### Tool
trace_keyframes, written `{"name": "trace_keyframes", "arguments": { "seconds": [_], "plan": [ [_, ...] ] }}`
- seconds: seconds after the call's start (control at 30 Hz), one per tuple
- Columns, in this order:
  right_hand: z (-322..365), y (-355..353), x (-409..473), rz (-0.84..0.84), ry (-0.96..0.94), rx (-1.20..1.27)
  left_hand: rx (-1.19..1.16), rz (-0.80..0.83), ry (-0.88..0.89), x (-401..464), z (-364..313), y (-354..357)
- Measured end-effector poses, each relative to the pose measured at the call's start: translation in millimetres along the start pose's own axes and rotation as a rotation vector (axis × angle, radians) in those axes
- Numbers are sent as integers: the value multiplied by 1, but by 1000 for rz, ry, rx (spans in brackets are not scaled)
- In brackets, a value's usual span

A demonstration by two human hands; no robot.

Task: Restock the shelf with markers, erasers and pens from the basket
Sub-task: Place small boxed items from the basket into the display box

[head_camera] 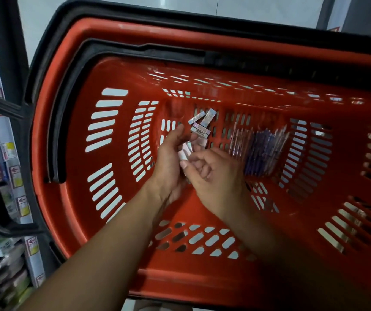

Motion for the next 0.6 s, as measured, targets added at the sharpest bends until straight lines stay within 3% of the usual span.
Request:
{"name": "trace_keyframes", "arguments": {
  "seconds": [0.1,0.27,0.4,0.6],
  "plan": [
    [-7,-5,3,-21,-3,-36,117,3,68,1,-6,1],
    [-64,-16,30,-10,185,-242,204,-138,57,4,-2,-14],
    [-94,-2,45,164,138,-600,237,-143,49,9,3,-19],
    [-92,29,51,224,-17,-814,244,-167,53,14,6,-21]
  ]
}}
Point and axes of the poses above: each hand's wrist, its own x-axis towards the middle knuckle, its own y-axis out of the palm, z = x × y, the point moved 10 cm from there along x, towards the middle knuckle, and after that the axes turned 3 degrees about x, right-handed, at the moved point
